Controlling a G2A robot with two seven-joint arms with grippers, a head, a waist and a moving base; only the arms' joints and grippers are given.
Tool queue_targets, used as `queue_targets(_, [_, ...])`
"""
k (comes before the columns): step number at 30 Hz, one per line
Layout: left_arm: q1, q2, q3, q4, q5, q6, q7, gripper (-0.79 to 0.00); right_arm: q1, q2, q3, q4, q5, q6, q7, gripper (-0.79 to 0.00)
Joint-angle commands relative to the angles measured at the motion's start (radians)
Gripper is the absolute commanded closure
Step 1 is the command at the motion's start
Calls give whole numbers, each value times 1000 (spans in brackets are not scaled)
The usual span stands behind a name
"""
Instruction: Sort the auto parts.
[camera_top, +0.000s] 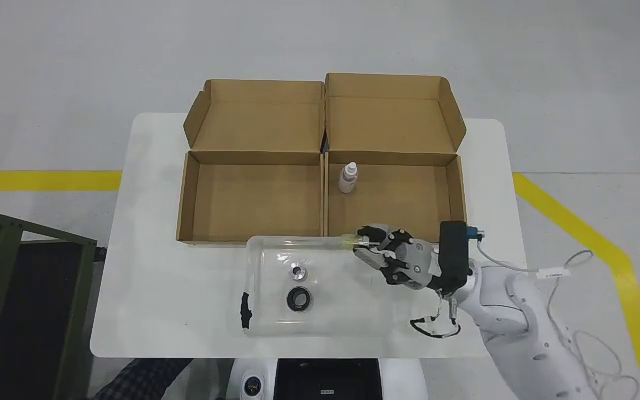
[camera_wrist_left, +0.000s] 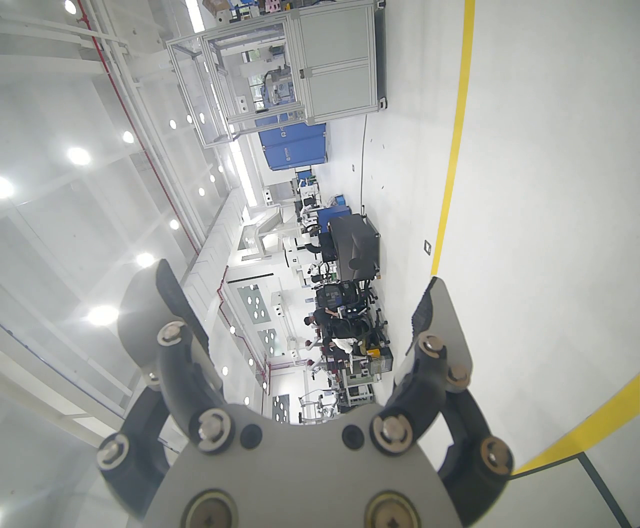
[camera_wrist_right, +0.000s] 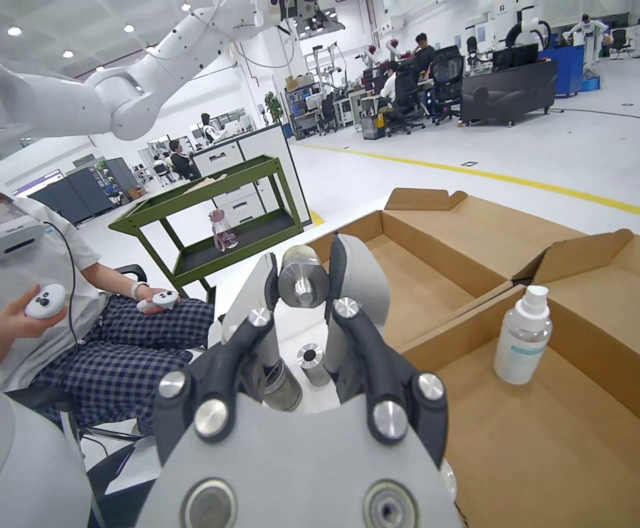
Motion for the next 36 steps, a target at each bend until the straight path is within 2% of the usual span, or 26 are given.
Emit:
queue_targets(1, [0, 0, 0, 0, 0, 0, 0, -785, 0, 0, 1, -1, -2, 3, -1, 0])
queue_targets(8, [0, 0, 0, 0, 0, 0, 0, -785, 1, 0, 9, -6, -24, 28, 0, 0])
queue_targets(15, [0, 0, 0, 0, 0, 0, 0, -785, 10, -2, 15, -20, -90, 101, 24, 0])
queue_targets(27, [0, 0, 0, 0, 0, 0, 0, -785, 79, -4, 11, -30, -223, 258, 164, 0])
queue_targets(36, [0, 0, 0, 0, 0, 0, 0, -785, 182, -13, -42, 39, -295, 346, 294, 0])
